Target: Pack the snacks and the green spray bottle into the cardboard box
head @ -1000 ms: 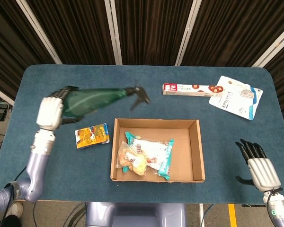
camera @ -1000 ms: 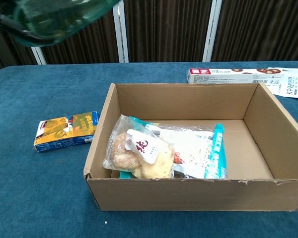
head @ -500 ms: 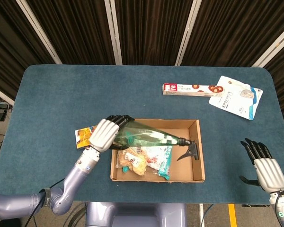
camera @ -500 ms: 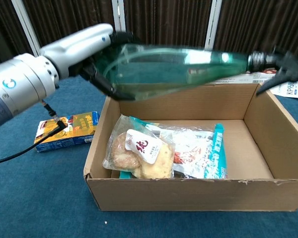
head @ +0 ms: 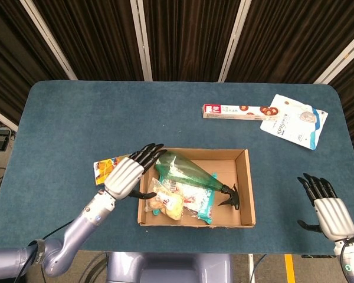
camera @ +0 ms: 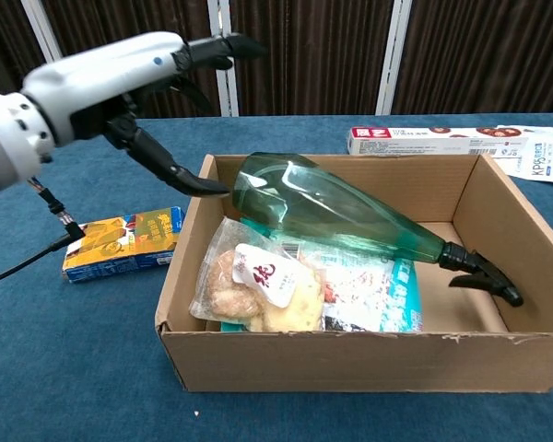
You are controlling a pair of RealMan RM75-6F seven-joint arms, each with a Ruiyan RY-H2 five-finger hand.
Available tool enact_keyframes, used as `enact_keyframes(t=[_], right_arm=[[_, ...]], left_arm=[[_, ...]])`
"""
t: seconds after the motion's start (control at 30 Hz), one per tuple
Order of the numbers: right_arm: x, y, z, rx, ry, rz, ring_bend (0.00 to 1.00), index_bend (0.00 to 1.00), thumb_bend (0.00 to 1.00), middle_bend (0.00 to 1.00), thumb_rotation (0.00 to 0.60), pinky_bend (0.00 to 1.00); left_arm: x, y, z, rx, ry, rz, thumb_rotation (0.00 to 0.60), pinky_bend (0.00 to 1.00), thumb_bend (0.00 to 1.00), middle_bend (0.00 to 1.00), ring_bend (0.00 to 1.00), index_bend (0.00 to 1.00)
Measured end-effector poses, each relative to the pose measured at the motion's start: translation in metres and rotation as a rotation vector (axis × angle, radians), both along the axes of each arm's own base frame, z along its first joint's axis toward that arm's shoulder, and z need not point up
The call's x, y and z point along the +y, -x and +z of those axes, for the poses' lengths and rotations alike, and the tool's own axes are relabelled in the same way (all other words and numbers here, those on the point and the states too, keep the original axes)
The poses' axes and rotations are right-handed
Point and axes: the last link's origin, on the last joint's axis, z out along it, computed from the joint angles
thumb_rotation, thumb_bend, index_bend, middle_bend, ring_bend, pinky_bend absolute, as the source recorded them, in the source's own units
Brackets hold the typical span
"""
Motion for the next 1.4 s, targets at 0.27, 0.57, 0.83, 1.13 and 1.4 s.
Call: enact_keyframes(t=[0.27, 0.57, 0.83, 1.13, 1.4], right_arm=[[0.003, -0.002, 0.0, -0.007, 0.0, 0.006, 0.0, 0.0, 0.01, 0.0, 0.6, 0.0], [0.003, -0.003, -0.001, -0.004, -0.013, 0.006, 0.0, 0.0, 0.01, 0.0, 0.6, 0.0], [0.004, -0.005, -0.003, -0.002, -0.022, 0.017, 0.0, 0.0, 0.01, 0.0, 0.6, 0.0], [0.004, -0.003, 0.0, -0.011, -0.018, 0.012, 0.0, 0.0, 0.01, 0.0, 0.6, 0.0], [0.003, -0.002, -0.001, -0.007, -0.022, 0.007, 0.0, 0.0, 0.01, 0.0, 0.6, 0.0]], left_arm=[[-0.012, 0.03, 0.04, -0.053, -0.003, 0.072, 0.569, 0.22, 0.0, 0.0, 0.0, 0.0], [-0.021, 0.113, 0.065, 0.038, -0.157, 0.275, 0.568, 0.2, 0.0, 0.0, 0.0, 0.0], [-0.022, 0.145, 0.03, 0.136, -0.117, 0.409, 0.57, 0.12, 0.0, 0.0, 0.0, 0.0], [-0.009, 0.152, 0.006, 0.193, -0.153, 0.486, 0.571, 0.1, 0.0, 0.0, 0.0, 0.0], [0.009, 0.153, -0.012, 0.215, -0.146, 0.523, 0.573, 0.1, 0.0, 0.0, 0.0, 0.0]])
